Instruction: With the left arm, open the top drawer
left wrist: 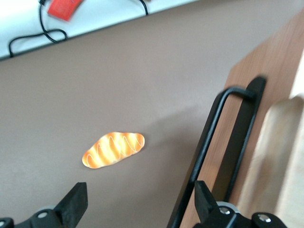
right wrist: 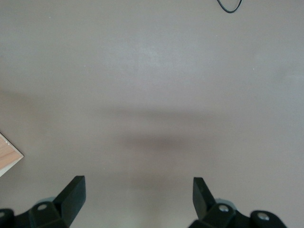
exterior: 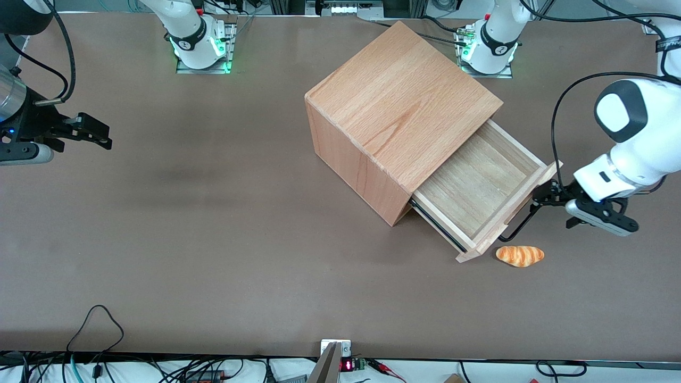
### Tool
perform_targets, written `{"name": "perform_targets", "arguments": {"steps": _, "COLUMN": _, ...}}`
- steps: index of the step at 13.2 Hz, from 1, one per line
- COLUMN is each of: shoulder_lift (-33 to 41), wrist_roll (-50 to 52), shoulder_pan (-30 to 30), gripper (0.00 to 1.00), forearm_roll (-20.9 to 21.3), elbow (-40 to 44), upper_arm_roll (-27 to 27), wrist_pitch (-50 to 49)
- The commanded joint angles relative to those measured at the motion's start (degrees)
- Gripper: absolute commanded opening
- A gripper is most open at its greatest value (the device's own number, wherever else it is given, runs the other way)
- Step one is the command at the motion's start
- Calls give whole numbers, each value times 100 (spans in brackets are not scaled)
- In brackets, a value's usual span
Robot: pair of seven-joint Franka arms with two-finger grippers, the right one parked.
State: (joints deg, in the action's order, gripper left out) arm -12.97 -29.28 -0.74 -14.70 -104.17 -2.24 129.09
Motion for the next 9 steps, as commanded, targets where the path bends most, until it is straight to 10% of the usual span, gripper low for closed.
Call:
{"name": "perform_targets", "arguments": {"steps": 1, "shoulder_lift": 145, "wrist_roll": 308, "shoulder_pan": -5, "gripper": 99, "forearm_roll": -130, "elbow": 335, "upper_arm_roll": -48, "wrist_pitch": -550}}
{"name": "perform_targets", "arguments": {"steps": 5, "shoulder_lift": 610, "wrist_roll": 791, "shoulder_pan": 4, "gripper": 100, "forearm_roll": -42, "elbow": 354, "upper_arm_roll": -162, "wrist_pitch": -1244}}
{"name": "perform_targets", "arguments": {"steps": 9, "shoulder_lift": 1357, "wrist_roll": 1581, "shoulder_pan": 30, "gripper": 99, "forearm_roll": 1142, "elbow": 328, "upper_arm_roll": -207, "wrist_pitch": -2385}}
